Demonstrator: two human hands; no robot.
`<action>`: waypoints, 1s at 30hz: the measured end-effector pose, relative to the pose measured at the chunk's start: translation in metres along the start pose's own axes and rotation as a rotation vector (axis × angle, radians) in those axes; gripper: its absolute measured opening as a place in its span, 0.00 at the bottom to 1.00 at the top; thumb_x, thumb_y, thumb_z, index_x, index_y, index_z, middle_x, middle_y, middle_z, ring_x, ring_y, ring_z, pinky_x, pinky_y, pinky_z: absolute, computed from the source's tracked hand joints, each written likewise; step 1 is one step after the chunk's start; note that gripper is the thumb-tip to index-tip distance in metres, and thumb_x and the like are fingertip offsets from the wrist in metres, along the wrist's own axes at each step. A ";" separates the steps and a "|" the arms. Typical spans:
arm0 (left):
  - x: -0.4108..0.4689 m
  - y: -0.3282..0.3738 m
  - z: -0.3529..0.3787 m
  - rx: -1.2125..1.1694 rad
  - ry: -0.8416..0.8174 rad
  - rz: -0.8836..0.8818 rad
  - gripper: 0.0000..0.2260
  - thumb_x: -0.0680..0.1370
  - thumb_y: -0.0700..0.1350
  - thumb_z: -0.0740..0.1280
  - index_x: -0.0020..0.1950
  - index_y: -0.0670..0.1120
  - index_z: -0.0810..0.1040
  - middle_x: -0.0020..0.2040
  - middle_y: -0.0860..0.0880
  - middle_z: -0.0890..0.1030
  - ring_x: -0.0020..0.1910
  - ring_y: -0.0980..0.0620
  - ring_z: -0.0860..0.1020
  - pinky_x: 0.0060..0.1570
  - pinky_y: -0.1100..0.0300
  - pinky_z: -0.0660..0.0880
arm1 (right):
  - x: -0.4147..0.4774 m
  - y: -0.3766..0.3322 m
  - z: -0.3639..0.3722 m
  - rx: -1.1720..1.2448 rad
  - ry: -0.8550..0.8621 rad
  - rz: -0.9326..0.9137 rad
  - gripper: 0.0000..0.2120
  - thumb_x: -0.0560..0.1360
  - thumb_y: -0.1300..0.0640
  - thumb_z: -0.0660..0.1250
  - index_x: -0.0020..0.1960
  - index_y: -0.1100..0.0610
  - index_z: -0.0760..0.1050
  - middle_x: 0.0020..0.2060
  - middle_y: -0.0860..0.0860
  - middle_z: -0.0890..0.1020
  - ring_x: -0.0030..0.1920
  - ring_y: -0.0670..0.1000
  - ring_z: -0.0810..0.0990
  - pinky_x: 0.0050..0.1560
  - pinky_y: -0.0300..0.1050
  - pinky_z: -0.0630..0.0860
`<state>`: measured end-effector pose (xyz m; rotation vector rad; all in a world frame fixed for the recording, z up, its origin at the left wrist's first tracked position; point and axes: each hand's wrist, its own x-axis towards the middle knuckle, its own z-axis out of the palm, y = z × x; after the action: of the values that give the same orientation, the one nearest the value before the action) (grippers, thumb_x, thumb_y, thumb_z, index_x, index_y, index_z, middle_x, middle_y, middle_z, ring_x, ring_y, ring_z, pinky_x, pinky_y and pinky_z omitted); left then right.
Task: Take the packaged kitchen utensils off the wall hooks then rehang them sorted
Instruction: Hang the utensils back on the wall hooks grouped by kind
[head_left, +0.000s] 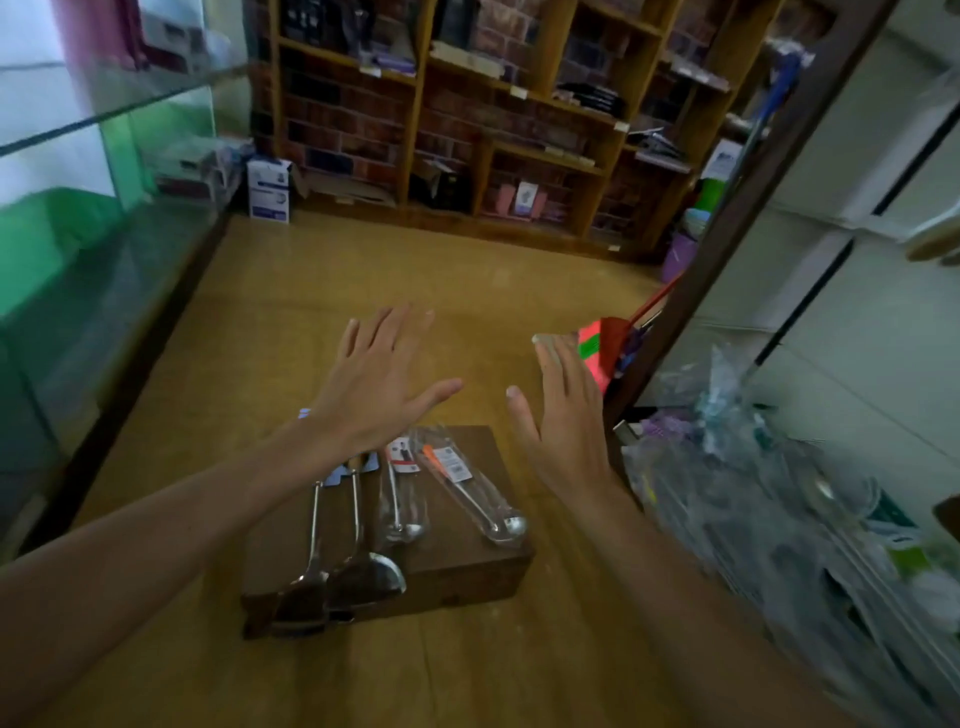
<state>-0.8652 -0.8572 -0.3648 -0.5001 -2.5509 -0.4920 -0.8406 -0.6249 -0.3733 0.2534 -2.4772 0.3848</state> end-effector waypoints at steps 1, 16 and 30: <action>-0.003 -0.007 0.007 -0.006 -0.009 -0.006 0.40 0.75 0.74 0.46 0.79 0.49 0.58 0.78 0.44 0.61 0.77 0.44 0.57 0.75 0.41 0.54 | 0.000 -0.003 0.011 0.006 -0.014 0.007 0.31 0.81 0.40 0.52 0.78 0.57 0.61 0.78 0.54 0.62 0.78 0.54 0.58 0.76 0.58 0.60; -0.051 -0.101 0.125 -0.087 -0.356 -0.134 0.20 0.83 0.52 0.59 0.71 0.44 0.71 0.73 0.43 0.70 0.73 0.40 0.66 0.73 0.46 0.61 | -0.057 -0.048 0.203 0.126 -0.416 0.338 0.39 0.74 0.32 0.49 0.79 0.52 0.58 0.76 0.53 0.64 0.75 0.56 0.63 0.73 0.59 0.63; -0.073 -0.100 0.205 -0.137 -0.445 -0.191 0.06 0.79 0.40 0.63 0.51 0.43 0.79 0.46 0.44 0.82 0.43 0.44 0.80 0.36 0.57 0.70 | -0.089 -0.060 0.243 0.118 -0.701 0.582 0.34 0.73 0.42 0.67 0.74 0.53 0.62 0.69 0.55 0.70 0.69 0.59 0.68 0.64 0.54 0.69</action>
<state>-0.9301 -0.8750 -0.5949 -0.4560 -3.0253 -0.6923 -0.8858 -0.7532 -0.6013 -0.3672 -3.2025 0.7906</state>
